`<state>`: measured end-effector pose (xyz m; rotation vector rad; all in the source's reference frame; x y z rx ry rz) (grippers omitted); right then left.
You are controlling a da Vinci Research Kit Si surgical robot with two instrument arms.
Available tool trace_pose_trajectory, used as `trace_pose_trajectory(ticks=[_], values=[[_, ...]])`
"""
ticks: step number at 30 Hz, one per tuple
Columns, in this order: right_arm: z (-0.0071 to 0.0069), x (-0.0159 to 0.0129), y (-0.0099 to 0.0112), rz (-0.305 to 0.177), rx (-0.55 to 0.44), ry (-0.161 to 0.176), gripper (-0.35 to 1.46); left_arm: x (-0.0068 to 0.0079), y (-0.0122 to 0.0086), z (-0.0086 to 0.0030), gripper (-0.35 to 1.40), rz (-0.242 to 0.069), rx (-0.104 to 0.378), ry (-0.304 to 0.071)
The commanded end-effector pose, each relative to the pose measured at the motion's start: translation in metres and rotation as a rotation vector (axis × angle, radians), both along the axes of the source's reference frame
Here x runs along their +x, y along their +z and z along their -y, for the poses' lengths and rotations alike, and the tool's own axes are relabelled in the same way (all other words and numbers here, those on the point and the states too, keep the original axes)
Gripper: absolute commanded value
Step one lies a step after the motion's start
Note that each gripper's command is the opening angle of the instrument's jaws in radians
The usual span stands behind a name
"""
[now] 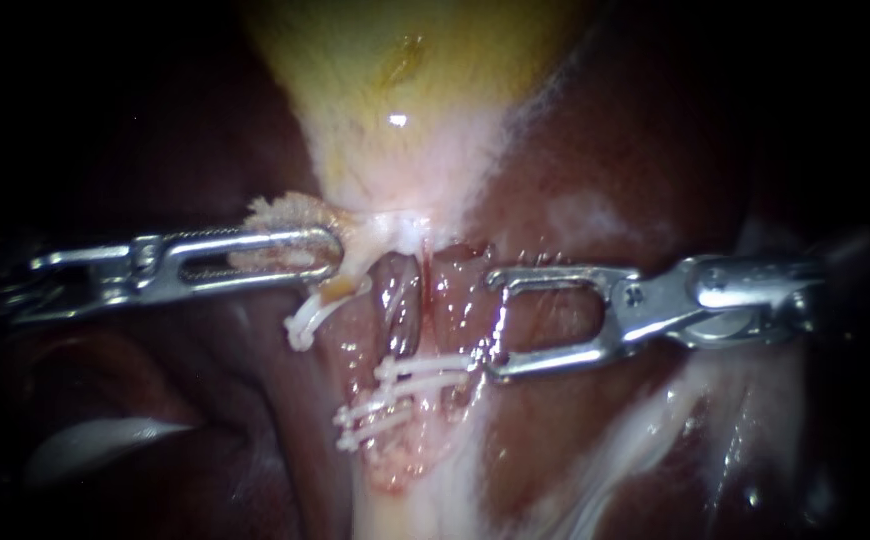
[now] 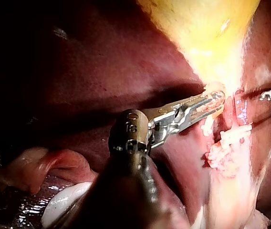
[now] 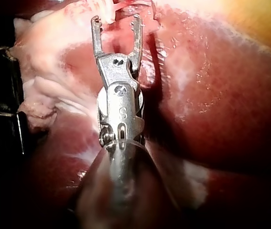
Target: Going back second clip right tube
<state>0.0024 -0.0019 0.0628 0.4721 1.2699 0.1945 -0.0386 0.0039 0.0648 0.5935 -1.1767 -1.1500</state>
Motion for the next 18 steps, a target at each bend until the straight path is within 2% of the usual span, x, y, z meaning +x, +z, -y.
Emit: trace_pose_trajectory(ticks=[1,5,11,18], values=[[-0.0002,-0.0003,-0.0002,0.0,-0.007,-0.001,0.5,0.0,0.0,0.0,-0.35,0.0,0.0,0.0],[-0.0009,-0.0012,-0.0009,-0.004,-0.012,0.002,0.5,0.0,0.0,0.0,-0.35,0.0,0.0,0.0],[-0.0008,-0.0015,-0.001,-0.008,-0.012,0.003,0.5,-0.0003,0.0002,0.0001,-0.35,-0.001,-0.001,-0.001],[-0.0006,-0.0015,-0.0012,-0.008,-0.012,0.002,0.5,-0.0013,0.0015,0.0002,-0.35,-0.003,-0.008,-0.009]])
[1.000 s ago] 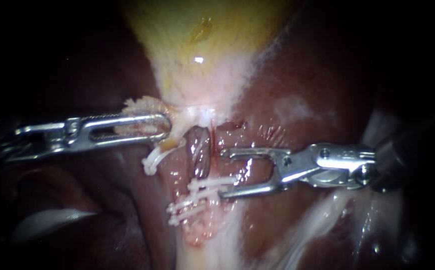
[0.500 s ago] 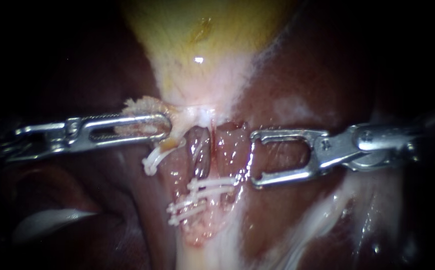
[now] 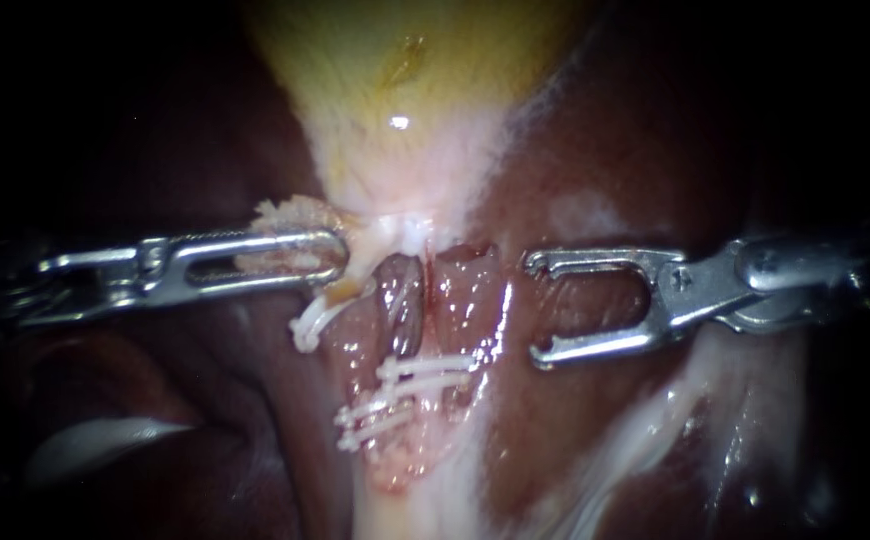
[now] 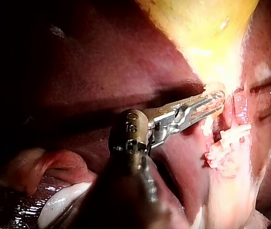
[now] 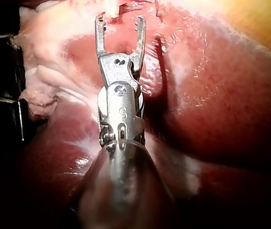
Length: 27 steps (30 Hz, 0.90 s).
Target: Going back second clip right tube
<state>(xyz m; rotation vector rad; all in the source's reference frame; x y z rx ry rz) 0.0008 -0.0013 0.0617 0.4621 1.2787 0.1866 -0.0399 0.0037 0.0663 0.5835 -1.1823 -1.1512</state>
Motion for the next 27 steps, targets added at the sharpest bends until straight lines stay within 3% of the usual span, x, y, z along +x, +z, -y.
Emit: trace_pose_trajectory(ticks=[1,13,27], values=[[0.0001,0.0001,-0.0001,0.0,0.0,0.0,0.5,-0.0002,0.0004,-0.0001,-0.35,-0.003,0.0,0.001],[0.0004,0.0,-0.0005,-0.001,0.0,-0.001,0.5,-0.0035,0.0054,-0.0001,-0.35,-0.021,-0.012,0.027],[0.0004,-0.0001,-0.0005,-0.003,0.001,0.001,0.5,-0.0041,0.0056,-0.0001,-0.35,-0.021,-0.011,0.03]])
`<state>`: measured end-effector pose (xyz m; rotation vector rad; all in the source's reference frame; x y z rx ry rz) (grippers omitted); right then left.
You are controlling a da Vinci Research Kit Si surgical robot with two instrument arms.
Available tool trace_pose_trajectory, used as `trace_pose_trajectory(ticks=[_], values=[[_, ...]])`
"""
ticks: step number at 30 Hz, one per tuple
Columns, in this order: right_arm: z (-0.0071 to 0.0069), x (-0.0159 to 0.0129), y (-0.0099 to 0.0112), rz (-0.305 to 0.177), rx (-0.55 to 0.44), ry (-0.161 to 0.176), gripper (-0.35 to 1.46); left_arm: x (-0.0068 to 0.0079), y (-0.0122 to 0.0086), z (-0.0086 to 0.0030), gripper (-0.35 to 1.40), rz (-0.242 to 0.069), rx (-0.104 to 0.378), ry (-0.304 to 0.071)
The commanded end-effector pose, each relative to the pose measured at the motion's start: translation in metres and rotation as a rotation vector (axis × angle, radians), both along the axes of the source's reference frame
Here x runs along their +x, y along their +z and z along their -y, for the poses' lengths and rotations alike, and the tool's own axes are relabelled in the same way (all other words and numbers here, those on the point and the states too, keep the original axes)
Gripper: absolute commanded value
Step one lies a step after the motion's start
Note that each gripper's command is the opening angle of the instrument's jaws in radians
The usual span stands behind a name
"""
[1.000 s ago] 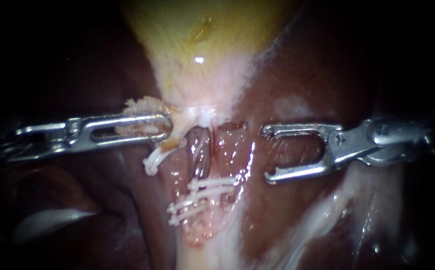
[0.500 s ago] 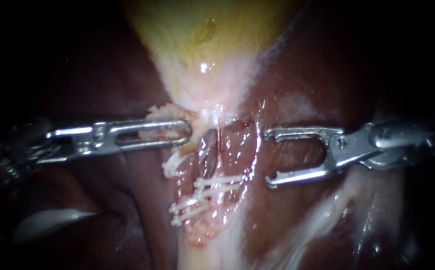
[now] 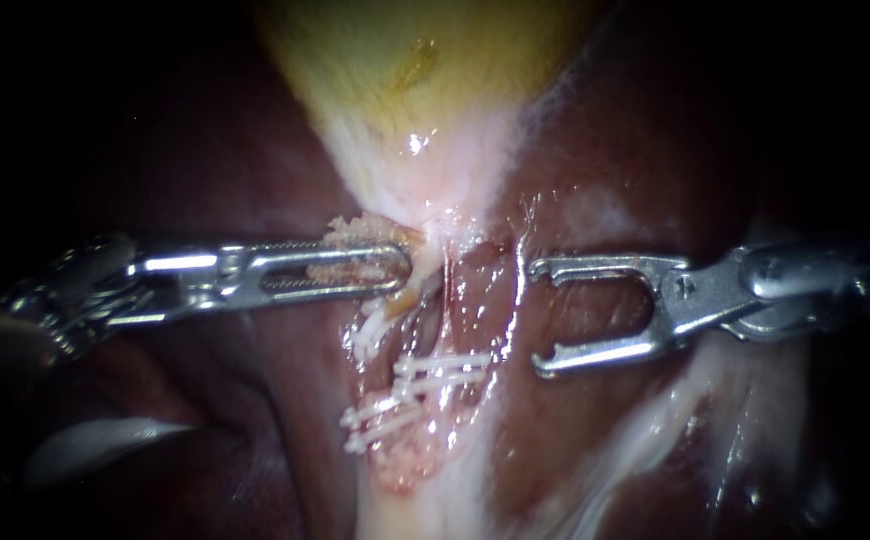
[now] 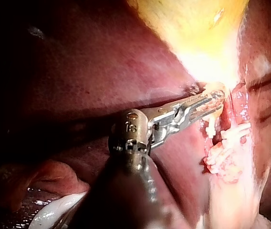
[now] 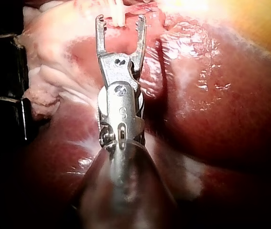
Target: Going back second clip right tube
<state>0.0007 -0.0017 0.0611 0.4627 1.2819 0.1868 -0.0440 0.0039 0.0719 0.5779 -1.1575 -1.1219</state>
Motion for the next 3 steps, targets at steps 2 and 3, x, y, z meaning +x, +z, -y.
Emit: trace_pose_trajectory(ticks=[2,3], values=[[0.0,0.0,0.0,0.0,0.0,0.0,0.5,0.0,0.0,0.0,-0.35,0.0,0.0,0.0],[0.0,0.0,0.0,0.0,0.0,0.0,0.5,0.0,-0.0001,0.0,-0.35,0.0,0.0,0.0]])
